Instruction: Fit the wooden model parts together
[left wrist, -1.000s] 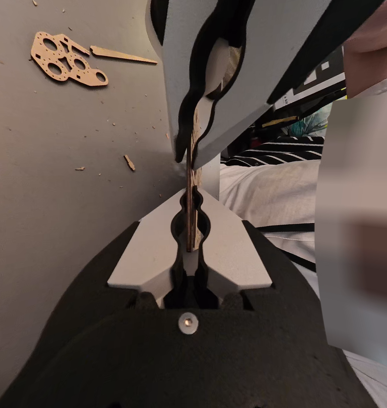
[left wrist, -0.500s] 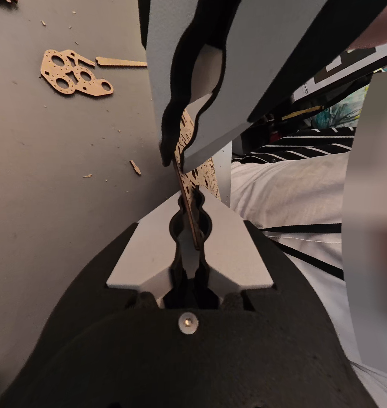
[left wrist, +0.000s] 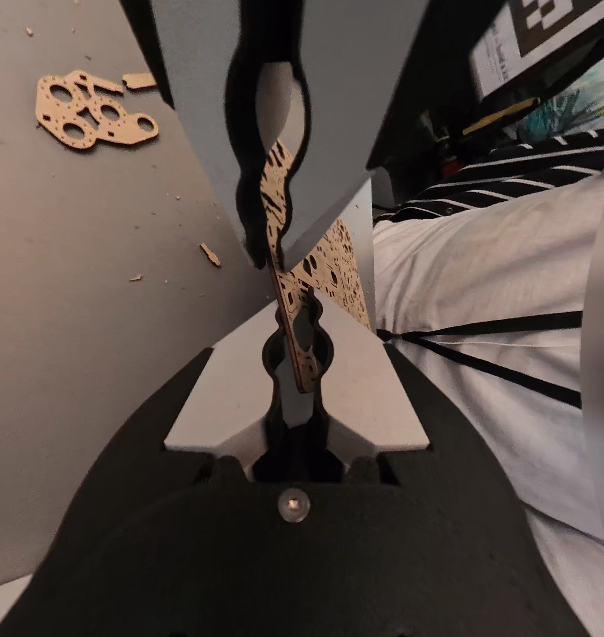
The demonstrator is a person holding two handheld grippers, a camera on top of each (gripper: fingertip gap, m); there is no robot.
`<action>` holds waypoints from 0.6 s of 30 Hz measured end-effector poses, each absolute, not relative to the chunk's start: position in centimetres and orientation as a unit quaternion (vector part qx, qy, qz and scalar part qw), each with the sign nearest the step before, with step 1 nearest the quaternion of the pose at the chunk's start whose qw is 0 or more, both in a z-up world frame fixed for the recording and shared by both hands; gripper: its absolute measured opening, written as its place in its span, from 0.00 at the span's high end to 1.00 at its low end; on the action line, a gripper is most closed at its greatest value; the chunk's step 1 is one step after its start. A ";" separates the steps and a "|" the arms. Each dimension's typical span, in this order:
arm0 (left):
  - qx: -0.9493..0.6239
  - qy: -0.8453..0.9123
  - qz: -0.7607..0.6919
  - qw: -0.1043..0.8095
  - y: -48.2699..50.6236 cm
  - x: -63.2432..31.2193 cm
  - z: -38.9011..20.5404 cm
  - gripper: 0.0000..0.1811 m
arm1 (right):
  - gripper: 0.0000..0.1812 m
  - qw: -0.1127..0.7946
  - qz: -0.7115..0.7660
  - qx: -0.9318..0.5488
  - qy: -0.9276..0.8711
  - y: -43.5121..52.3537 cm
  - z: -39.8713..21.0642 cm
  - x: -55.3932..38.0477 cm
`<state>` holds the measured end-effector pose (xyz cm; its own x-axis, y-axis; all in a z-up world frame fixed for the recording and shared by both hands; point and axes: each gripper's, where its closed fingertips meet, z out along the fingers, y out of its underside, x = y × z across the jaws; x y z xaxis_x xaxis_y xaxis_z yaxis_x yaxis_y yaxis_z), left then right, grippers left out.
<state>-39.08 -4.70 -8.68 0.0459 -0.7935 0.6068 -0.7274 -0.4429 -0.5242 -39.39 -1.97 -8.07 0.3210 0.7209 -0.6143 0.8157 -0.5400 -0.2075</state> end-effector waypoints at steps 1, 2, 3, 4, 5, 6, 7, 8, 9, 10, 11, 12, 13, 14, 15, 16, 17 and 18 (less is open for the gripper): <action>-0.718 0.529 -0.451 0.037 -4.8 -39.1 -8.5 0.96 | 0.96 0.076 -0.356 0.803 0.472 -2.1 -7.8 -39.4; -0.720 0.525 -0.451 0.042 -4.6 -39.1 -8.4 0.96 | 0.97 0.075 -0.365 0.806 0.460 -2.0 -7.7 -39.3; -0.722 0.522 -0.451 0.052 -4.3 -39.0 -8.4 0.96 | 0.97 0.071 -0.370 0.809 0.450 -1.8 -7.5 -39.2; -0.723 0.518 -0.454 0.058 -4.0 -38.8 -8.3 0.95 | 0.97 0.065 -0.371 0.810 0.449 -1.6 -7.5 -39.0; -0.727 0.509 -0.455 0.065 -3.6 -38.7 -8.3 0.94 | 0.97 0.061 -0.366 0.812 0.452 -1.5 -7.5 -38.8; -0.733 0.497 -0.458 0.071 -3.1 -38.7 -8.2 0.94 | 0.98 0.060 -0.355 0.810 0.462 -1.7 -7.7 -38.5; -0.736 0.485 -0.467 0.074 -2.7 -38.7 -8.1 0.94 | 0.97 0.053 -0.345 0.807 0.475 -1.8 -7.9 -38.3; -0.736 0.474 -0.478 0.071 -2.5 -38.8 -7.8 0.94 | 0.98 0.046 -0.342 0.806 0.481 -1.9 -8.0 -38.3; -0.735 0.468 -0.486 0.068 -2.4 -38.8 -7.8 0.96 | 0.98 0.044 -0.341 0.806 0.482 -1.9 -8.0 -38.4; -0.733 0.465 -0.492 0.064 -2.4 -38.8 -7.8 0.96 | 0.98 0.039 -0.339 0.805 0.485 -1.9 -8.0 -38.4; -0.733 0.463 -0.494 0.062 -2.4 -38.8 -7.9 0.96 | 0.98 0.036 -0.336 0.804 0.489 -1.9 -8.1 -38.4; -0.732 0.461 -0.499 0.057 -2.5 -38.8 -7.9 0.96 | 0.97 0.034 -0.336 0.803 0.491 -1.9 -8.1 -38.4; -0.728 0.461 -0.505 0.051 -2.7 -38.6 -7.9 0.96 | 0.98 0.034 -0.339 0.803 0.490 -2.0 -8.0 -38.5; -0.725 0.461 -0.510 0.046 -2.9 -38.5 -8.0 0.96 | 0.98 0.035 -0.337 0.803 0.490 -2.0 -8.1 -38.5; -0.725 0.459 -0.512 0.043 -2.9 -38.4 -8.1 0.97 | 0.97 0.034 -0.331 0.801 0.497 -2.0 -8.2 -38.5; -0.724 0.460 -0.513 0.041 -2.9 -38.4 -8.2 0.97 | 0.97 0.029 -0.326 0.799 0.505 -2.1 -8.3 -38.4; -0.722 0.461 -0.514 0.038 -3.0 -38.5 -8.3 0.97 | 0.97 0.025 -0.322 0.797 0.509 -2.1 -8.4 -38.4; -0.723 0.458 -0.516 0.035 -3.0 -38.5 -8.3 0.97 | 0.97 0.024 -0.319 0.798 0.511 -2.1 -8.4 -38.4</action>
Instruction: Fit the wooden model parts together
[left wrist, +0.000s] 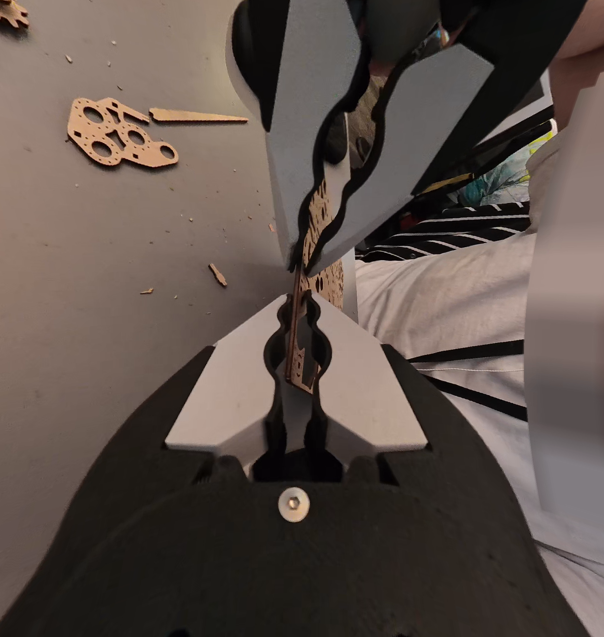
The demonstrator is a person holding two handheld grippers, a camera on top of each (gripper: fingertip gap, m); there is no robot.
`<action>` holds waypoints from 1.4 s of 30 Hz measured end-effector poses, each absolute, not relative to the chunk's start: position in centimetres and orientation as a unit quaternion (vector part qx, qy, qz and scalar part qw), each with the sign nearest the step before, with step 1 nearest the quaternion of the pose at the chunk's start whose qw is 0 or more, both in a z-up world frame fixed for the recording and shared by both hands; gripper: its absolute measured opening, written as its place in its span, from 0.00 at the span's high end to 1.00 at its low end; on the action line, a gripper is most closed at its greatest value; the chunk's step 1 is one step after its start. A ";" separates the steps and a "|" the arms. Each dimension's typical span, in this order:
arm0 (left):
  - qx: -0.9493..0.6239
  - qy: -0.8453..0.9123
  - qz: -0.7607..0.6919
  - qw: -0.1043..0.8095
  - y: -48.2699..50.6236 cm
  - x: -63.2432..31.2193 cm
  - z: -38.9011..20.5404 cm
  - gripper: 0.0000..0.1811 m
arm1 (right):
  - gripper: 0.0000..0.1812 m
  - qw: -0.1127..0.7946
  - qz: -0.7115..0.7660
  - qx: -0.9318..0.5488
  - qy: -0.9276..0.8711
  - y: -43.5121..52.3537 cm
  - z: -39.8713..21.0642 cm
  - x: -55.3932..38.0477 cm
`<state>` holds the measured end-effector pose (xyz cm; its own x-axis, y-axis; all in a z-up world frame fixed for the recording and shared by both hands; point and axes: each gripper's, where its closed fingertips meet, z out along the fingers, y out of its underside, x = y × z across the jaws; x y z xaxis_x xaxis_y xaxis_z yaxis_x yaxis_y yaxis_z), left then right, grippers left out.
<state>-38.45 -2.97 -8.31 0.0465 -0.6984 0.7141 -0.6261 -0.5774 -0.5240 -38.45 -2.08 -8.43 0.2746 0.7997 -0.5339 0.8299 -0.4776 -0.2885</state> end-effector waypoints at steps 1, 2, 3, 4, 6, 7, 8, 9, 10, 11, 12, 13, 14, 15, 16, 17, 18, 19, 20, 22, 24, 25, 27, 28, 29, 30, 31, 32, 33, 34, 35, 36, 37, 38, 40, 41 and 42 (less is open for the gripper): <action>-0.724 0.455 -0.518 0.031 -3.0 -38.5 -8.3 0.97 | 0.97 0.023 -0.318 0.799 0.510 -2.1 -8.5 -38.4; -0.723 0.456 -0.519 0.029 -3.0 -38.5 -8.3 0.97 | 0.97 0.025 -0.318 0.800 0.508 -2.1 -8.5 -38.4; -0.722 0.458 -0.518 0.028 -3.1 -38.4 -8.4 0.97 | 0.97 0.029 -0.317 0.802 0.506 -2.2 -8.6 -38.4; -0.723 0.459 -0.516 0.029 -3.1 -38.4 -8.5 0.97 | 0.97 0.032 -0.316 0.805 0.501 -2.2 -8.7 -38.3; -0.721 0.469 -0.509 0.033 -3.3 -38.3 -8.7 0.97 | 0.97 0.040 -0.317 0.810 0.491 -2.4 -8.9 -38.2; -0.721 0.474 -0.505 0.035 -3.3 -38.3 -8.8 0.97 | 0.97 0.042 -0.315 0.814 0.486 -2.4 -9.0 -38.2; -0.722 0.477 -0.499 0.043 -3.2 -38.2 -8.9 0.97 | 0.97 0.043 -0.311 0.820 0.478 -2.2 -9.2 -38.1; -0.722 0.480 -0.496 0.046 -3.2 -38.2 -9.0 0.97 | 0.97 0.045 -0.310 0.825 0.470 -2.2 -9.3 -38.1; -0.721 0.480 -0.497 0.048 -3.2 -38.1 -9.0 0.97 | 0.97 0.048 -0.310 0.828 0.464 -2.2 -9.3 -38.0; -0.720 0.477 -0.501 0.049 -3.2 -38.1 -8.9 0.97 | 0.97 0.049 -0.310 0.831 0.459 -2.2 -9.3 -38.0; -0.719 0.472 -0.507 0.047 -3.2 -38.1 -8.9 0.98 | 0.97 0.049 -0.308 0.834 0.455 -2.2 -9.2 -38.0; -0.719 0.466 -0.514 0.043 -3.2 -38.0 -8.8 0.98 | 0.97 0.048 -0.307 0.834 0.455 -2.2 -9.2 -38.0; -0.718 0.459 -0.521 0.038 -3.3 -38.0 -8.8 0.98 | 0.97 0.045 -0.304 0.834 0.458 -2.2 -9.2 -38.0; -0.716 0.456 -0.528 0.038 -3.2 -38.0 -8.8 0.98 | 0.97 0.043 -0.300 0.834 0.460 -2.2 -9.2 -38.0; -0.714 0.450 -0.535 0.037 -3.2 -37.9 -8.8 0.99 | 0.97 0.043 -0.298 0.836 0.460 -2.1 -9.3 -37.9; -0.715 0.443 -0.540 0.035 -3.1 -37.7 -8.9 0.99 | 0.97 0.040 -0.296 0.837 0.459 -2.0 -9.3 -37.8; -0.713 0.441 -0.544 0.038 -2.9 -37.5 -9.0 0.99 | 0.97 0.040 -0.293 0.838 0.458 -1.9 -9.4 -37.6; -0.710 0.442 -0.547 0.041 -2.9 -37.4 -9.1 0.99 | 0.97 0.039 -0.292 0.840 0.455 -1.9 -9.5 -37.5; -0.709 0.441 -0.549 0.044 -2.8 -37.2 -9.1 0.99 | 0.97 0.036 -0.290 0.842 0.454 -1.7 -9.6 -37.4; -0.705 0.449 -0.546 0.059 -2.7 -37.0 -9.2 0.99 | 0.97 0.037 -0.291 0.846 0.445 -1.6 -9.6 -37.1; -0.703 0.457 -0.539 0.077 -2.6 -36.7 -9.1 0.99 | 0.97 0.035 -0.296 0.851 0.433 -1.5 -9.5 -36.9; -0.704 0.459 -0.535 0.088 -2.5 -36.6 -9.0 0.99 | 0.97 0.029 -0.295 0.854 0.427 -1.3 -9.5 -36.8; -0.710 0.449 -0.533 0.096 -2.2 -36.5 -8.9 0.99 | 0.97 0.017 -0.293 0.859 0.419 -1.1 -9.4 -36.7; -0.711 0.444 -0.536 0.095 -2.2 -36.4 -8.9 0.99 | 0.97 0.013 -0.294 0.862 0.412 -1.0 -9.4 -36.6; -0.712 0.439 -0.539 0.097 -2.0 -36.3 -8.9 0.99 | 0.97 0.007 -0.295 0.866 0.405 -0.8 -9.4 -36.5; -0.713 0.435 -0.541 0.099 -1.9 -36.2 -8.9 0.99 | 0.97 0.004 -0.298 0.870 0.393 -0.7 -9.3 -36.5; -0.714 0.432 -0.542 0.102 -1.8 -36.2 -8.9 0.99 | 0.97 0.000 -0.300 0.873 0.384 -0.6 -9.3 -36.5; -0.715 0.430 -0.542 0.103 -1.8 -36.2 -8.9 0.99 | 0.97 -0.001 -0.302 0.875 0.379 -0.6 -9.3 -36.4; -0.716 0.432 -0.537 0.109 -1.7 -36.1 -8.9 0.99 | 0.97 -0.006 -0.301 0.877 0.374 -0.5 -9.3 -36.4; -0.717 0.436 -0.533 0.108 -1.8 -36.2 -9.0 0.99 | 0.97 -0.010 -0.299 0.877 0.377 -0.5 -9.4 -36.5; -0.718 0.438 -0.530 0.110 -1.8 -36.2 -9.0 0.99 | 0.97 -0.014 -0.293 0.877 0.379 -0.5 -9.5 -36.4; -0.720 0.437 -0.527 0.111 -1.7 -36.1 -9.1 0.99 | 0.97 -0.020 -0.286 0.878 0.383 -0.4 -9.6 -36.4; -0.722 0.435 -0.527 0.109 -1.7 -36.2 -9.2 0.99 | 0.97 -0.025 -0.281 0.879 0.384 -0.4 -9.6 -36.5; -0.723 0.434 -0.527 0.108 -1.7 -36.2 -9.3 0.99 | 0.97 -0.029 -0.276 0.879 0.389 -0.4 -9.7 -36.5; -0.726 0.435 -0.521 0.109 -1.6 -36.2 -9.4 0.99 | 0.97 -0.035 -0.267 0.881 0.388 -0.3 -9.9 -36.5; -0.727 0.439 -0.516 0.110 -1.6 -36.3 -9.6 0.99 | 0.97 -0.036 -0.265 0.883 0.386 -0.2 -10.0 -36.5; -0.730 0.439 -0.512 0.112 -1.5 -36.3 -9.7 0.99 | 0.97 -0.036 -0.264 0.886 0.380 -0.2 -10.1 -36.5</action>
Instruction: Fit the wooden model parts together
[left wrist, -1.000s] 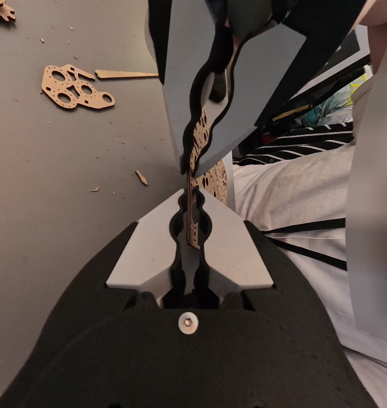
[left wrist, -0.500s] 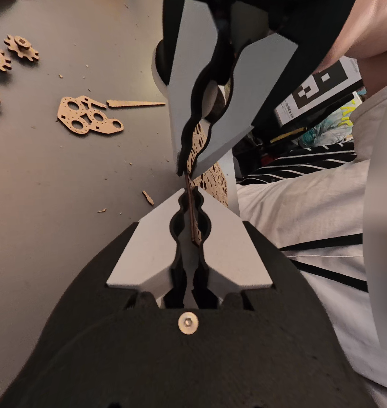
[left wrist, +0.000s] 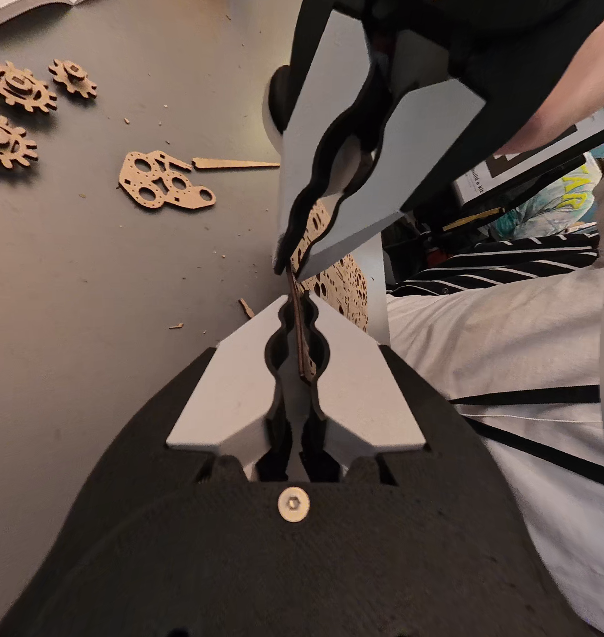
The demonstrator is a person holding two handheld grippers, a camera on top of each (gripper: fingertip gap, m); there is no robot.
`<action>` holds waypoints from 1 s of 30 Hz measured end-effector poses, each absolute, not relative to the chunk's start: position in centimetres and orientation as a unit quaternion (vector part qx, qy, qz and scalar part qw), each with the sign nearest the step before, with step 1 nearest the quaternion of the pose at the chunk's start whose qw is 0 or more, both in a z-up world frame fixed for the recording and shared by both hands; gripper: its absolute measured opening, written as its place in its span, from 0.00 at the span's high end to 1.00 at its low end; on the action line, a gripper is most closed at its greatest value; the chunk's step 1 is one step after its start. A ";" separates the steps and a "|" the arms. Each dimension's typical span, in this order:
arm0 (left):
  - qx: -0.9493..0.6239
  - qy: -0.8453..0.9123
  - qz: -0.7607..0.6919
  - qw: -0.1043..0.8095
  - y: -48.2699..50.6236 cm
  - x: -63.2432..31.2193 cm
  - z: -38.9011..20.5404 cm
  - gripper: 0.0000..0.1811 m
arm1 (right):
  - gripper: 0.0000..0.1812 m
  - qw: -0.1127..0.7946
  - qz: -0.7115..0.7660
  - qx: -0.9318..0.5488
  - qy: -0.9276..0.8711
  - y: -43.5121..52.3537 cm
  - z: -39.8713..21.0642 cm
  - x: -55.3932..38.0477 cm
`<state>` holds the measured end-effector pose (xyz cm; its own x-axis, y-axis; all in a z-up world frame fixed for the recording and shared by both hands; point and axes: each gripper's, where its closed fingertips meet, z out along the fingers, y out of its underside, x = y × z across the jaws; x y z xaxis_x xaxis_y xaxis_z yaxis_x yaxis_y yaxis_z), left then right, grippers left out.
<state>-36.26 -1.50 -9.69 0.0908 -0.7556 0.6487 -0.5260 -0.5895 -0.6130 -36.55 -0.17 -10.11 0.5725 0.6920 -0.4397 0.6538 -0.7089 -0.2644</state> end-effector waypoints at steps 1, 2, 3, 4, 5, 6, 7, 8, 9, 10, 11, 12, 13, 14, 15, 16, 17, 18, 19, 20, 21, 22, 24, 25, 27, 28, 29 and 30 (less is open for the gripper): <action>-0.732 0.438 -0.511 0.109 -1.5 -36.3 -9.8 0.99 | 0.97 0.035 0.261 -0.887 -0.378 -0.2 -10.2 -36.6; -0.733 0.439 -0.509 0.109 -1.5 -36.3 -10.0 0.99 | 0.97 0.037 0.254 -0.889 -0.380 -0.1 -10.4 -36.6; -0.735 0.437 -0.507 0.107 -1.4 -36.2 -10.2 0.98 | 0.97 0.039 0.245 -0.890 -0.382 -0.1 -10.6 -36.6; -0.736 0.437 -0.506 0.105 -1.5 -36.2 -10.4 0.98 | 0.98 0.039 0.231 -0.891 -0.389 -0.1 -10.9 -36.5; -0.740 0.439 -0.500 0.100 -1.6 -36.2 -10.7 0.98 | 0.98 0.040 0.218 -0.889 -0.402 -0.1 -11.2 -36.5; -0.739 0.447 -0.494 0.097 -1.7 -36.2 -10.9 0.98 | 0.98 0.030 0.215 -0.887 -0.408 -0.3 -11.4 -36.5; -0.737 0.452 -0.495 0.090 -1.9 -36.3 -11.0 0.97 | 0.98 0.015 0.222 -0.886 -0.406 -0.5 -11.4 -36.5; -0.737 0.450 -0.498 0.080 -2.0 -36.4 -11.1 0.97 | 0.98 0.012 0.236 -0.880 -0.412 -0.5 -11.4 -36.6; -0.736 0.448 -0.504 0.064 -2.3 -36.6 -11.0 0.97 | 0.98 0.015 0.252 -0.871 -0.422 -0.7 -11.2 -36.8; -0.729 0.452 -0.510 0.055 -2.5 -36.8 -10.9 0.97 | 0.98 0.016 0.267 -0.858 -0.437 -1.0 -10.8 -36.9; -0.722 0.453 -0.520 0.050 -2.8 -36.9 -10.6 0.98 | 0.98 0.022 0.272 -0.847 -0.456 -1.1 -10.3 -36.8; -0.726 0.452 -0.516 0.042 -2.8 -37.1 -10.7 0.98 | 0.97 0.036 0.277 -0.831 -0.480 -1.1 -9.5 -36.5; -0.733 0.462 -0.498 0.040 -2.7 -37.6 -11.1 0.97 | 0.97 0.067 0.269 -0.825 -0.493 -0.6 -8.8 -35.7; -0.737 0.470 -0.484 0.043 -2.6 -37.9 -11.4 0.96 | 0.97 0.112 0.251 -0.822 -0.499 0.5 -8.0 -34.7; -0.736 0.470 -0.484 0.048 -2.4 -38.0 -11.1 0.96 | 0.96 0.155 0.233 -0.818 -0.503 1.6 -7.3 -33.4; -0.731 0.470 -0.492 0.046 -2.6 -38.1 -10.7 0.97 | 0.95 0.190 0.225 -0.821 -0.489 2.5 -6.8 -32.2; -0.729 0.471 -0.495 0.040 -2.7 -38.3 -10.4 0.97 | 0.91 0.202 0.230 -0.831 -0.465 3.1 -6.7 -31.0; -0.731 0.472 -0.491 0.040 -2.6 -38.5 -10.3 0.97 | 0.89 0.191 0.232 -0.843 -0.445 3.3 -7.4 -29.6; -0.734 0.473 -0.486 0.038 -2.5 -38.7 -10.3 0.97 | 0.84 0.166 0.218 -0.857 -0.436 3.2 -8.9 -28.0; -0.736 0.473 -0.484 0.033 -2.6 -39.0 -10.3 0.97 | 0.83 0.144 0.192 -0.873 -0.424 3.3 -10.7 -26.4; -0.736 0.472 -0.484 0.032 -2.6 -39.2 -10.1 0.97 | 0.83 0.130 0.167 -0.885 -0.415 3.5 -12.3 -25.0; -0.736 0.471 -0.484 0.032 -2.6 -39.3 -9.9 0.97 | 0.84 0.125 0.166 -0.887 -0.412 3.3 -13.4 -24.7; -0.739 0.472 -0.481 0.026 -2.8 -39.8 -9.8 0.97 | 0.84 0.130 0.164 -0.891 -0.403 3.4 -14.8 -24.6; -0.741 0.471 -0.479 0.025 -2.8 -39.9 -9.7 0.97 | 0.84 0.139 0.157 -0.890 -0.405 3.6 -15.0 -24.6; -0.741 0.471 -0.478 0.029 -2.6 -40.1 -9.5 0.97 | 0.85 0.156 0.141 -0.888 -0.409 4.0 -15.4 -24.7; -0.741 0.471 -0.478 0.030 -2.6 -40.2 -9.4 0.97 | 0.85 0.156 0.130 -0.888 -0.412 4.1 -15.6 -24.5; -0.740 0.471 -0.478 0.030 -2.6 -40.3 -9.3 0.97 | 0.85 0.159 0.128 -0.886 -0.416 4.2 -15.7 -24.6; -0.740 0.472 -0.478 0.028 -2.6 -40.3 -9.3 0.97 | 0.86 0.161 0.133 -0.884 -0.418 4.3 -15.9 -24.9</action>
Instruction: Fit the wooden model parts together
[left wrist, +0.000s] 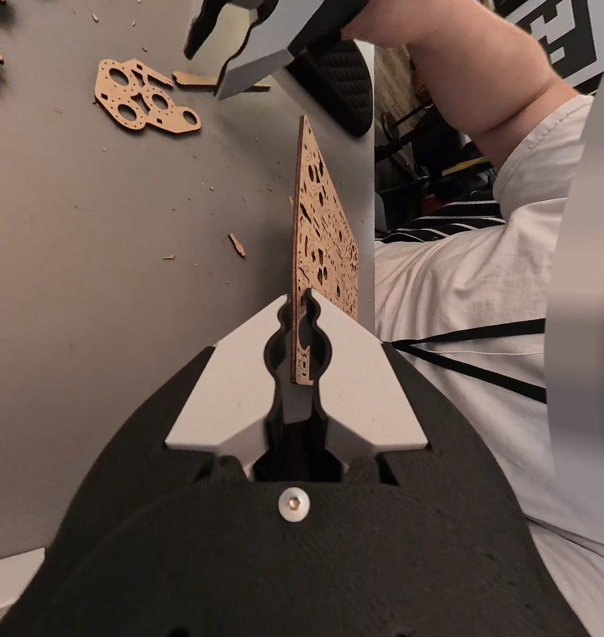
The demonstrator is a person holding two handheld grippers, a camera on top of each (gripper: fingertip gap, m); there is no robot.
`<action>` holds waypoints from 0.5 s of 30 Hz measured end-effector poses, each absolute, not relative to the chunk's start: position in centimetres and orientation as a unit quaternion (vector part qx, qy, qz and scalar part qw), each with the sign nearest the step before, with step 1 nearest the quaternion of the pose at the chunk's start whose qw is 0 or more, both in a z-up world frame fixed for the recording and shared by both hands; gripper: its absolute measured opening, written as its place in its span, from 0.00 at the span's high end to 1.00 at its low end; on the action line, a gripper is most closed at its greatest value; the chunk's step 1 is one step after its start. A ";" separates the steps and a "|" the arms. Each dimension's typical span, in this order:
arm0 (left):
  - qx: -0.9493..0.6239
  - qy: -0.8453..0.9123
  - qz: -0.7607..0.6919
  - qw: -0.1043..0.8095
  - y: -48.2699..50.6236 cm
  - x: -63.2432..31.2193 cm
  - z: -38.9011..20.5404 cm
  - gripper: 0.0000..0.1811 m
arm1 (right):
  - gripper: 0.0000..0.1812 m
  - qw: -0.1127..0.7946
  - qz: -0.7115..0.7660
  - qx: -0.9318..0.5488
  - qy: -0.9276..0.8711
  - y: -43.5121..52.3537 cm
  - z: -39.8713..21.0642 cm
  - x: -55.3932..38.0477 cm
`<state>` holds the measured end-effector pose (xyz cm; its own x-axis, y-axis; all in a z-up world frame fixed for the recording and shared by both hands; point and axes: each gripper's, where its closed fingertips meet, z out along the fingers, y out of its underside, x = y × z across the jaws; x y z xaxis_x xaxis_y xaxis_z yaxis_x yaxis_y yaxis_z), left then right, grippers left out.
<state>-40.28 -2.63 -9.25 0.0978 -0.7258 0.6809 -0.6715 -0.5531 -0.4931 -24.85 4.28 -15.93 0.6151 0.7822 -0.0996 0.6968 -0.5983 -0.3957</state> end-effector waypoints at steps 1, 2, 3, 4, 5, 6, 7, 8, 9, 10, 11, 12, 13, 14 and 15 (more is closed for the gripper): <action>-0.740 0.473 -0.477 0.028 -2.7 -40.3 -9.3 0.97 | 0.85 0.158 0.127 -0.886 -0.418 4.4 -16.4 -24.8; -0.739 0.474 -0.478 0.029 -2.7 -40.2 -9.3 0.97 | 0.89 0.165 0.125 -0.884 -0.418 4.8 -16.5 -24.9; -0.739 0.474 -0.478 0.028 -2.7 -40.2 -9.3 0.97 | 0.95 0.166 0.129 -0.880 -0.426 4.7 -16.6 -25.0; -0.740 0.472 -0.478 0.024 -2.7 -40.2 -9.5 0.97 | 0.96 0.168 0.130 -0.878 -0.429 4.7 -16.6 -25.1; -0.742 0.470 -0.477 0.023 -2.7 -40.2 -9.6 0.97 | 0.96 0.172 0.123 -0.876 -0.434 4.7 -16.6 -25.0; -0.744 0.466 -0.478 0.022 -2.6 -40.2 -9.8 0.97 | 0.96 0.188 0.109 -0.871 -0.441 5.0 -16.3 -24.8; -0.745 0.463 -0.480 0.017 -2.6 -40.2 -10.0 0.97 | 0.96 0.228 0.112 -0.857 -0.448 5.4 -15.2 -25.3; -0.744 0.459 -0.485 0.012 -2.5 -40.1 -10.2 0.97 | 0.96 0.278 0.148 -0.836 -0.450 5.3 -13.1 -26.6; -0.743 0.453 -0.493 0.007 -2.4 -40.0 -10.4 0.97 | 0.96 0.332 0.203 -0.807 -0.445 4.6 -10.1 -28.5; -0.743 0.447 -0.498 0.001 -2.4 -39.9 -10.7 0.97 | 0.97 0.392 0.273 -0.756 -0.447 3.4 -6.3 -30.7; -0.742 0.443 -0.503 -0.006 -2.4 -39.9 -11.0 0.97 | 0.96 0.460 0.336 -0.690 -0.447 1.9 -2.1 -32.6; -0.737 0.441 -0.512 -0.013 -2.4 -39.8 -11.1 0.97 | 0.96 0.526 0.383 -0.619 -0.439 0.4 1.6 -33.9; -0.730 0.438 -0.524 -0.018 -2.6 -39.6 -11.1 0.98 | 0.97 0.572 0.429 -0.552 -0.430 -1.3 4.3 -34.9; -0.724 0.434 -0.535 -0.026 -2.8 -39.4 -11.0 0.98 | 0.97 0.575 0.467 -0.513 -0.434 -2.7 5.1 -36.1; -0.719 0.434 -0.542 -0.032 -3.0 -39.3 -11.0 0.98 | 0.96 0.550 0.498 -0.504 -0.443 -3.6 4.7 -37.2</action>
<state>-39.28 -3.02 -10.99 0.0357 -0.5896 0.8069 -0.6591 -0.6208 -0.4244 -37.23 -3.58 4.68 0.1122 0.9936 -0.0143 -0.1014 -0.0028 -0.9948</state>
